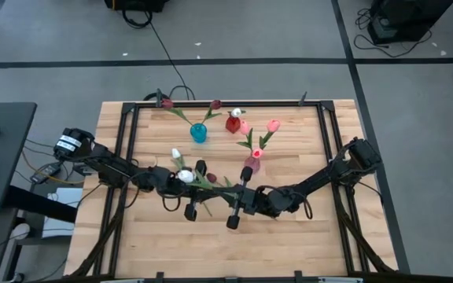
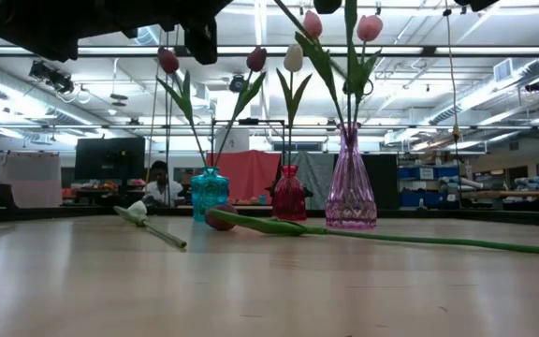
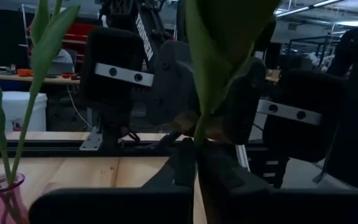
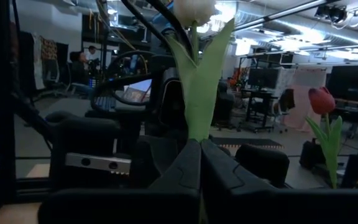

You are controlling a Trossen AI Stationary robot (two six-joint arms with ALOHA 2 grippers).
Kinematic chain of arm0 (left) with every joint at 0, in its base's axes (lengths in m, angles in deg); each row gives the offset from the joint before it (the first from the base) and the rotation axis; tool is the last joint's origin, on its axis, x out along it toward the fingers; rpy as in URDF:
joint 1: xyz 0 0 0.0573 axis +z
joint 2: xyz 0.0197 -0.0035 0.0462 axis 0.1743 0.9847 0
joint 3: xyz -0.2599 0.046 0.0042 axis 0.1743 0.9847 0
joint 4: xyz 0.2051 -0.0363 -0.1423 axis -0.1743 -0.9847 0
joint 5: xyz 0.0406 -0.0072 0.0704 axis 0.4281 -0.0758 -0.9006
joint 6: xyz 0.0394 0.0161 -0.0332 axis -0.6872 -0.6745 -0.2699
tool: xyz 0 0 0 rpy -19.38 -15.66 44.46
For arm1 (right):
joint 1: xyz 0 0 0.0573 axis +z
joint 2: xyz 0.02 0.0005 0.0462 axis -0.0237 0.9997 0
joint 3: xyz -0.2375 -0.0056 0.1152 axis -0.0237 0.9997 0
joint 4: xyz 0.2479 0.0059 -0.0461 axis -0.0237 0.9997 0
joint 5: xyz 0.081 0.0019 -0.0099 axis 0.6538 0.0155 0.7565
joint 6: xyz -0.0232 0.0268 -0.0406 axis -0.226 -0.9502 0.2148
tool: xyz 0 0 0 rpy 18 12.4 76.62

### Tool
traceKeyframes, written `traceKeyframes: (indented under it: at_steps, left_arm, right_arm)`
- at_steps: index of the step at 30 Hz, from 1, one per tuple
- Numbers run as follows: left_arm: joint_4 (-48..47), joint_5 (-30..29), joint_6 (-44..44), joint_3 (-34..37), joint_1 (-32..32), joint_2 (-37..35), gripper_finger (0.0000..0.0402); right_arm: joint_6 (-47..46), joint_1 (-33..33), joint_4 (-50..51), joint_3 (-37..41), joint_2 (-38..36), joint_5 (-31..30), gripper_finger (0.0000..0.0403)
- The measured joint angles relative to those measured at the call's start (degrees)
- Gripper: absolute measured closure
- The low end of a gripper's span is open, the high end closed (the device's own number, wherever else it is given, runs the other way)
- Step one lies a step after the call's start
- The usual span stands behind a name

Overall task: Sort flowers into vase by color
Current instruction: Put the right white tulip into the red vase

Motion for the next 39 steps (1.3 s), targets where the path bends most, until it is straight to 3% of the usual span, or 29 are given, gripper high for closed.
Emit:
traceKeyframes:
  at_steps: [5,11,15,24,34,39]
  left_arm:
    - [-0.53,-0.15,-0.75,0.0,0.28,0.0,0.039]
    - [-7.44,-0.27,-0.03,0.02,0.91,-1.32,0.0398]
    - [-13.03,-0.28,0.94,0.02,1.91,-3.16,0.0399]
    - [-34.89,-1.02,0.44,-8.66,2.49,-2.54,0.04]
    - [-37.22,-1.42,-0.97,-9.92,2.45,-2.38,0.04]
    - [-37.77,-1.47,-1.09,-9.92,2.45,-2.38,0.0399]
  right_arm:
    - [0.07,0.4,1.37,0.0,-0.4,-0.47,0.0366]
    - [-4.95,2.28,16.54,0.0,-6.0,-7.37,0.0331]
    - [-11.73,2.54,25.37,-0.02,-8.62,-6.19,0.0318]
    - [-18.69,-0.2,31.71,-0.04,-7.61,-4.01,0.0317]
    - [-21.07,-0.63,34.6,-0.09,-7.61,-2.89,0.0323]
    - [-21.09,-0.63,35.57,-0.09,-7.61,-2.93,0.0361]
